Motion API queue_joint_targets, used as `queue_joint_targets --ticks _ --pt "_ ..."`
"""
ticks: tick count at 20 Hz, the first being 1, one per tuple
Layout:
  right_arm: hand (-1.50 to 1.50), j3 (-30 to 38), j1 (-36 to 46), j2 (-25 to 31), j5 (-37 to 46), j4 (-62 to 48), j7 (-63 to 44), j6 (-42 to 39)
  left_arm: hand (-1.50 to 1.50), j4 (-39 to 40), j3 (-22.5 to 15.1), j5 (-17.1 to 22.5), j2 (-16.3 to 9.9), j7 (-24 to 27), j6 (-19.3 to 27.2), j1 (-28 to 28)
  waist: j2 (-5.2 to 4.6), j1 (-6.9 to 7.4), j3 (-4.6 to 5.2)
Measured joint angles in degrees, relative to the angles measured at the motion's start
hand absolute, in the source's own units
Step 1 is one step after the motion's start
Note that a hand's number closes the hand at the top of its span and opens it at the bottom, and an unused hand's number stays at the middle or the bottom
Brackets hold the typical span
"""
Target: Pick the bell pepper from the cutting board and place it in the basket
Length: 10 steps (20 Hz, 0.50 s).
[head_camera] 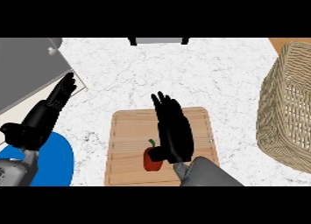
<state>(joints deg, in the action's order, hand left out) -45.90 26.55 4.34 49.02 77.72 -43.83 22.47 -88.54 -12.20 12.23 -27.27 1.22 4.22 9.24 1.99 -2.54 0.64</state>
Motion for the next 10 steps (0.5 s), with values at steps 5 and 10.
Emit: queue_joint_targets --ticks 5,10 --pt "-1.5 -1.24 3.5 -2.63 -2.77 7.69 -13.84 -17.74 0.0 -0.21 0.06 -0.1 0.12 0.84 -0.38 -0.43 -0.34 0.48 -0.2" --pt "-1.5 -0.57 4.54 -3.12 -7.66 19.98 -21.39 -29.16 0.0 0.45 0.25 -0.38 0.72 1.11 -0.39 0.23 -0.74 0.39 -0.39"
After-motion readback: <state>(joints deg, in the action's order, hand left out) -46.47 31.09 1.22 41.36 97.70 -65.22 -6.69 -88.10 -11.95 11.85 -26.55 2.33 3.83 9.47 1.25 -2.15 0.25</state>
